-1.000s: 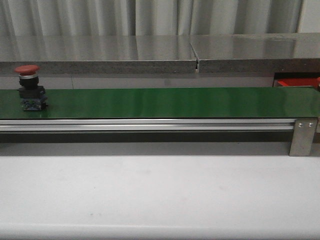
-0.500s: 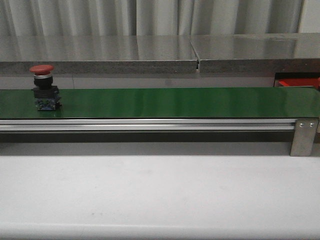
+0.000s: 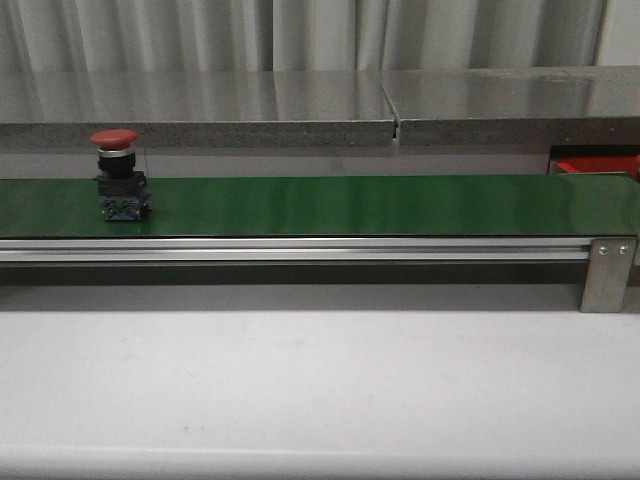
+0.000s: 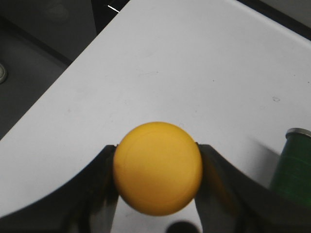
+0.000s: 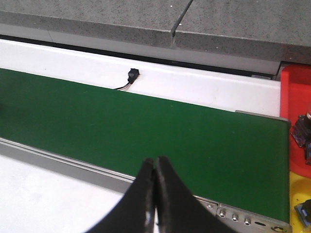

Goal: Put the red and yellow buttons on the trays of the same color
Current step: 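Set the yellow button on the belt and open the left gripper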

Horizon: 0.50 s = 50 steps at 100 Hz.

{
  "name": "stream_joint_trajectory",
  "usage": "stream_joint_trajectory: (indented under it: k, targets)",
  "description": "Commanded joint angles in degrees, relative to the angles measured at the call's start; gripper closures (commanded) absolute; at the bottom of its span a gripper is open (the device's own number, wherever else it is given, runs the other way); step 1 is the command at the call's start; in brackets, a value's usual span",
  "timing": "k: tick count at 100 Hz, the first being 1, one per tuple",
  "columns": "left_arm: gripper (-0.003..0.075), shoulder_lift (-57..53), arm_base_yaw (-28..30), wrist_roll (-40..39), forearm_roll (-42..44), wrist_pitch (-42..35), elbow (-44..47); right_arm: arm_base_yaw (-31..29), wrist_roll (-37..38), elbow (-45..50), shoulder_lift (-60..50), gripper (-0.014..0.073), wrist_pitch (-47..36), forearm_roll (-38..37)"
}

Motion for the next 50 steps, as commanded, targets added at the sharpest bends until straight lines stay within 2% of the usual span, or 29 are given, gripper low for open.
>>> stream_joint_trajectory:
  k: [1, 18, 50]
  targets:
    - [0.0482, -6.1, -0.2, 0.2, -1.0, -3.6, 0.2, 0.1, -0.4, -1.5, -0.8, 0.0669, -2.1, 1.0]
    - [0.0482, -10.1, -2.1, 0.2, -1.6, -2.9, 2.4, 0.1, -0.4, -1.5, -0.8, 0.0669, -2.1, 1.0]
    - [0.0482, -10.7, -9.4, 0.3, -1.7, -3.1, 5.4, 0.1, -0.4, -1.5, -0.8, 0.0669, -2.1, 1.0]
